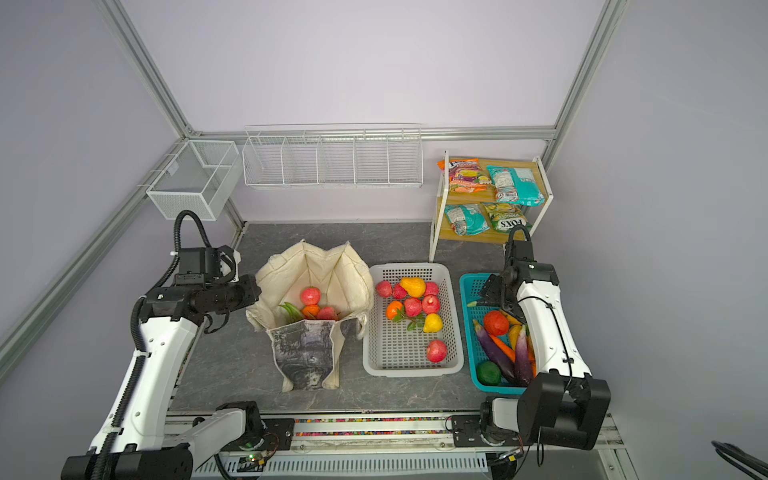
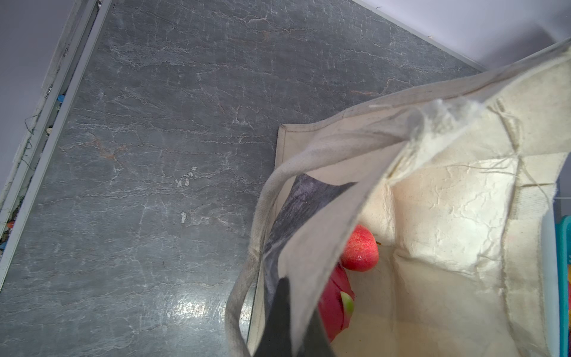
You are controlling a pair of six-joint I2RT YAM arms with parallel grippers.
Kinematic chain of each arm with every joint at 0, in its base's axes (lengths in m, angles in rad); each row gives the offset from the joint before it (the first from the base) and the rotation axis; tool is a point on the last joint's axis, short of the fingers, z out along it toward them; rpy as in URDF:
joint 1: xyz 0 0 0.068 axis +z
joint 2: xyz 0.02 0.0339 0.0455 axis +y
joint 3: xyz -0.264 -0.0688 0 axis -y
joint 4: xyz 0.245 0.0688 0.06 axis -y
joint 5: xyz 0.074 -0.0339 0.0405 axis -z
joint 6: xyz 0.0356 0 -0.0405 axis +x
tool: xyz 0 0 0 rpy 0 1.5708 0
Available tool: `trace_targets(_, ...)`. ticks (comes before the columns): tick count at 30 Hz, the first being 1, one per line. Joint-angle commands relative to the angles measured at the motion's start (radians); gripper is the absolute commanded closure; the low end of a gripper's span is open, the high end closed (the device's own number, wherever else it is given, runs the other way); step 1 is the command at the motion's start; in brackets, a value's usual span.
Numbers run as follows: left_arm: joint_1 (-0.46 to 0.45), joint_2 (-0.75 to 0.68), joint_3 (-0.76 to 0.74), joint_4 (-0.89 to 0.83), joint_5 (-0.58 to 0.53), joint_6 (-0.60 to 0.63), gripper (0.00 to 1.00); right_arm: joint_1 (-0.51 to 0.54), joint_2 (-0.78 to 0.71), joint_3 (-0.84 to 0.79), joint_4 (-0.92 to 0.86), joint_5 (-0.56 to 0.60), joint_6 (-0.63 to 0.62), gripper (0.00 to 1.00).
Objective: Place the food into the grocery bag and tie it
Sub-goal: 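Move the right gripper over the teal vegetable basket, then lower the right gripper onto the red tomato and grasp it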
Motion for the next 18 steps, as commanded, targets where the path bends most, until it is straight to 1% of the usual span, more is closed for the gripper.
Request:
trace_targets(1,0.005,-0.009,0.022,0.012,0.01,-0.003,1.0,-0.009,0.032,-0.025,0.045,-0.018,0.027,0.08)
trace_targets(11,0.005,-0.005,0.035,0.004,0.004,0.001,1.0,-0.013,0.126,-0.076,0.078,-0.016,0.047,0.08)
trace_targets(12,0.005,-0.004,0.036,0.004,0.005,0.001,1.0,-0.015,0.135,-0.08,0.112,-0.015,0.048,0.08)
trace_targets(18,0.005,-0.001,0.038,0.003,0.007,0.002,1.0,-0.026,0.188,-0.095,0.118,-0.004,0.054,0.07)
